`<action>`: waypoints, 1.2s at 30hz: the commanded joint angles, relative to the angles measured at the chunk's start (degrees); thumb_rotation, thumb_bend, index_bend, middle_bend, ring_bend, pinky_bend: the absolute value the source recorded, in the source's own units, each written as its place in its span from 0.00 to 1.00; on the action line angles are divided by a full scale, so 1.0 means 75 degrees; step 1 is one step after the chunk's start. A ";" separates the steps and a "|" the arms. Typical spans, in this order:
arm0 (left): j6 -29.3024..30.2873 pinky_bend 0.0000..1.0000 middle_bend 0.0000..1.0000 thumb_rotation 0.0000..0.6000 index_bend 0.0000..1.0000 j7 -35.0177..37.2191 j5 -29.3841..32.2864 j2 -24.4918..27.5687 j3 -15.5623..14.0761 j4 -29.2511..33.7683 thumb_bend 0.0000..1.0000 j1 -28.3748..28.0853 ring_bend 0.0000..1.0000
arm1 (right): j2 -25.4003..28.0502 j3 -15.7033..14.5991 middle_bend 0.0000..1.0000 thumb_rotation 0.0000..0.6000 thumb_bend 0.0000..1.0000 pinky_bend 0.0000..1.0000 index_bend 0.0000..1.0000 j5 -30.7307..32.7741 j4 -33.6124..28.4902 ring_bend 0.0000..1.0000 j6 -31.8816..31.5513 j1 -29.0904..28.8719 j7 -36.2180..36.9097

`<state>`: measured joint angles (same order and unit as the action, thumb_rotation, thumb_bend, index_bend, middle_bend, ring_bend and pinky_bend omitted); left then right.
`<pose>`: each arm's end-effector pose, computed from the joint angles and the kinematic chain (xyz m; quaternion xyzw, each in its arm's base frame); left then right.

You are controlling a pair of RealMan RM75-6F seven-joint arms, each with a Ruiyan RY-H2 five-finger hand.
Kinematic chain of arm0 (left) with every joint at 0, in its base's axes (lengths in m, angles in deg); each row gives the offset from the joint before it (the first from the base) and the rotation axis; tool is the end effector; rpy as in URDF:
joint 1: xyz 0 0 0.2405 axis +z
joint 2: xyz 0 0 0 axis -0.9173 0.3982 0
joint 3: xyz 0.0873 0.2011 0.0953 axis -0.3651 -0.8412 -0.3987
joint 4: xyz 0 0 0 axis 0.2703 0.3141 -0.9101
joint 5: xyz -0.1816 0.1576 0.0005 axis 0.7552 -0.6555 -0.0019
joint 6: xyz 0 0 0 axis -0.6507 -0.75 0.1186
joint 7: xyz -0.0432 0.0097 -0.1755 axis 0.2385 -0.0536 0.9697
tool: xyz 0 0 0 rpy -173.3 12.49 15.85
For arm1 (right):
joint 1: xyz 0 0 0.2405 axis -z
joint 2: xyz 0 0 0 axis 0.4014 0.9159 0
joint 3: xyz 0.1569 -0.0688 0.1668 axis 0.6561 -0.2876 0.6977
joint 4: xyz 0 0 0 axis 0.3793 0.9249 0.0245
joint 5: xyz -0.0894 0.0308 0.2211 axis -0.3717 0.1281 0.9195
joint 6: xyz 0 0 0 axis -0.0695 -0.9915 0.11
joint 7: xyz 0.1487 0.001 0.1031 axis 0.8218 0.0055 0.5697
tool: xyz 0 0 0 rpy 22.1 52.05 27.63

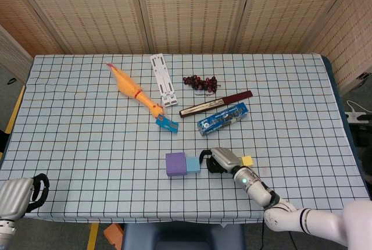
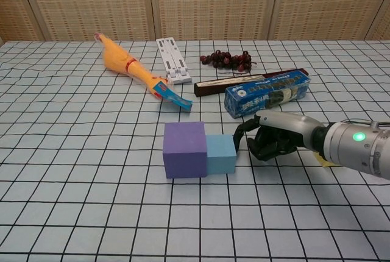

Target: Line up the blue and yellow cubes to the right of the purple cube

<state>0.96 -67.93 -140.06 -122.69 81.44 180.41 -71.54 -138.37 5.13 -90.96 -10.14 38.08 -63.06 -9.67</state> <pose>-0.2930 0.1946 0.1142 -0.6299 -0.4310 -0.2922 0.5762 -0.1594 -0.3286 -0.1253 0.6837 -0.6008 0.3421 0.2336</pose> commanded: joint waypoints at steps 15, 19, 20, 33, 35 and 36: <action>0.0017 0.99 0.79 1.00 0.57 -0.0188 0.0063 -0.0025 0.0014 0.0042 0.47 0.0004 0.77 | 0.1594 -0.0479 0.93 1.00 0.07 1.00 0.35 0.0132 -0.0974 0.90 -0.1940 0.0976 -0.2862; -0.0003 0.99 0.79 1.00 0.57 -0.0236 0.0064 -0.0030 0.0005 0.0055 0.47 -0.0005 0.77 | 0.1742 -0.0499 0.93 1.00 0.05 1.00 0.33 0.0316 -0.0958 0.90 -0.1877 0.1051 -0.2888; -0.0001 0.99 0.79 1.00 0.57 -0.0240 0.0070 -0.0030 0.0006 0.0056 0.47 -0.0003 0.77 | 0.1764 -0.0505 0.93 1.00 0.05 1.00 0.33 0.0308 -0.0953 0.90 -0.1895 0.1070 -0.2886; -0.0007 0.99 0.79 1.00 0.57 -0.0253 0.0084 -0.0025 0.0002 0.0075 0.47 -0.0003 0.77 | 0.1745 -0.0664 0.93 1.00 0.05 1.00 0.34 0.0269 -0.0796 0.90 -0.1681 0.1168 -0.2849; -0.0008 0.99 0.79 1.00 0.57 -0.0238 0.0108 -0.0025 0.0009 0.0068 0.47 -0.0001 0.77 | 0.1717 -0.0661 0.93 1.00 0.05 1.00 0.35 0.0258 -0.0747 0.90 -0.1667 0.1173 -0.2833; -0.0011 0.99 0.79 1.00 0.57 -0.0233 0.0115 -0.0025 0.0011 0.0065 0.47 -0.0002 0.77 | 0.1704 -0.0660 0.93 1.00 0.05 1.00 0.35 0.0254 -0.0725 0.90 -0.1668 0.1177 -0.2831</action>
<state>0.87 -69.68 -139.20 -122.88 81.53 180.90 -71.56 -125.53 0.17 -89.03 -15.63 25.55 -54.26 -30.93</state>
